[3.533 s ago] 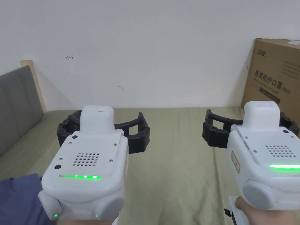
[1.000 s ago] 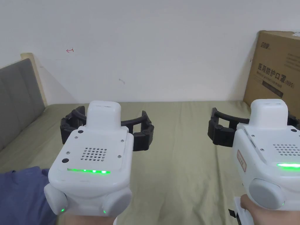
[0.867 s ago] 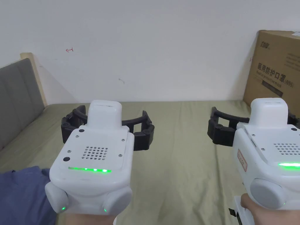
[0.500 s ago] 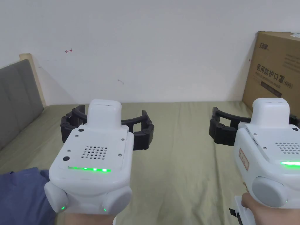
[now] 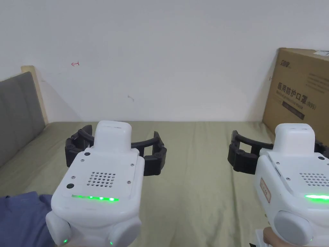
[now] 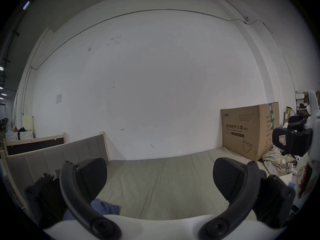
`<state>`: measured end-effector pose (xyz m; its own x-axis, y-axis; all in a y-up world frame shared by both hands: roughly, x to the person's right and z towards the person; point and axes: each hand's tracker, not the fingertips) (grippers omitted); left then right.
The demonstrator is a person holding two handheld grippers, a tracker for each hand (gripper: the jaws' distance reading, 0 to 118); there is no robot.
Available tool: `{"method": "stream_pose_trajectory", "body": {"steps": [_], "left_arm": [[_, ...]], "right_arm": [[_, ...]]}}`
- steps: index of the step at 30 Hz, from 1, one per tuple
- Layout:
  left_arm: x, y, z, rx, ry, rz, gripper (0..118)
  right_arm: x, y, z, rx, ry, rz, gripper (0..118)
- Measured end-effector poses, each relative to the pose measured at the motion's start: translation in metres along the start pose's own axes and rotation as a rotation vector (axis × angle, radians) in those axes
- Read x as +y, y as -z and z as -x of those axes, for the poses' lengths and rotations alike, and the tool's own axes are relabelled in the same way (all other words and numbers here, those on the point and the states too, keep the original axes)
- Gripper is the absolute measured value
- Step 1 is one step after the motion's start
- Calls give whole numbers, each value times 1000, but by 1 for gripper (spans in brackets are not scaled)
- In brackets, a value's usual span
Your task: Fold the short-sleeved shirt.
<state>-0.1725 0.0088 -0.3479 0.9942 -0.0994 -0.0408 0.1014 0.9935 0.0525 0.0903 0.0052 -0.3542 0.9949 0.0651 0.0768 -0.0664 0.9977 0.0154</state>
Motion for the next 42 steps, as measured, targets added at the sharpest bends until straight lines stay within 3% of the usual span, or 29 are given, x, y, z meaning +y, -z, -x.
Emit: {"method": "stream_pose_trajectory", "body": {"steps": [4,8,18,19,20,21,22,23,24,27,29,33,35,39,42], "left_arm": [[0,-2,2,-16,-25,-5,118],[0,-3,3,-23,-45,-6,118],[-4,-2,4,1,-1,42,117],[-4,-2,3,25,1,61,115],[-5,-3,3,21,1,54,109],[-7,-5,7,-8,-8,39,97],[-8,-7,10,-36,-18,33,64],[-8,-7,12,-47,-19,43,24],[-8,-5,14,-50,-14,57,0],[-15,2,19,-74,-46,143,0],[-18,6,26,-118,-110,182,0],[-25,5,38,-108,-115,201,0],[-28,-1,52,-83,-78,222,0],[-35,-25,117,58,-55,258,0],[-40,-58,182,200,-87,266,0]], "right_arm": [[-2,-1,2,-36,-20,1,118],[-4,-3,-1,0,0,-2,117],[-7,-4,9,32,-38,-5,117],[-8,-4,9,37,-47,-1,113],[-8,-5,9,41,-50,-1,102],[-9,-6,9,45,-51,-7,78],[-10,-6,9,46,-49,-15,28],[-10,-6,9,38,-48,-14,1],[-10,-4,8,25,-43,4,1],[-16,1,-1,30,24,41,0],[-16,3,-4,-22,26,69,0],[-19,9,0,24,64,98,0],[-21,15,18,35,58,115,0],[-28,23,81,186,104,162,0],[-31,21,149,343,82,184,0]]}}
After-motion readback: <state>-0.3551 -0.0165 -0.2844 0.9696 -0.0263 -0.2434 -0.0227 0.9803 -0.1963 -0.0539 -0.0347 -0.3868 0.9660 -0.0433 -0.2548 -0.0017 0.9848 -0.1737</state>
